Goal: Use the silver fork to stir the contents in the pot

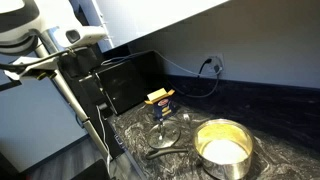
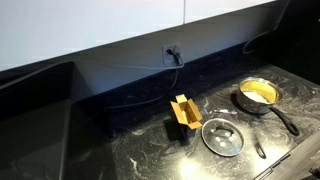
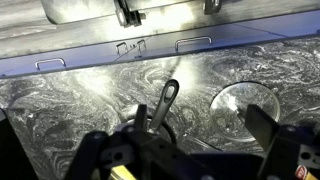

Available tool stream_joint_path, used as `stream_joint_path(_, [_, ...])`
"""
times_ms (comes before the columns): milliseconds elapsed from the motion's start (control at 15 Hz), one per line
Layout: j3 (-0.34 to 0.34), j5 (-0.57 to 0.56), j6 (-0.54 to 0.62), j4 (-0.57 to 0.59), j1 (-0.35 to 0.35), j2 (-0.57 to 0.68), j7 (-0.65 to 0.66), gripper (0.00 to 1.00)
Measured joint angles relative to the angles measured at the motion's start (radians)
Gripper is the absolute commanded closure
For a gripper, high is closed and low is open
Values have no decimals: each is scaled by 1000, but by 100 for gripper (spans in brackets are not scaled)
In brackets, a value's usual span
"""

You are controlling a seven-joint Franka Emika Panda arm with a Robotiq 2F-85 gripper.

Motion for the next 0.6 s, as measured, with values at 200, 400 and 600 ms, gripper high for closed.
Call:
stream_joint_path(200, [0,0,0,-6,0,5,0,0])
stream_joint_path(400, [0,0,0,-5,0,7,0,0])
stream_joint_path(600, [0,18,0,13,-6,24,57,0])
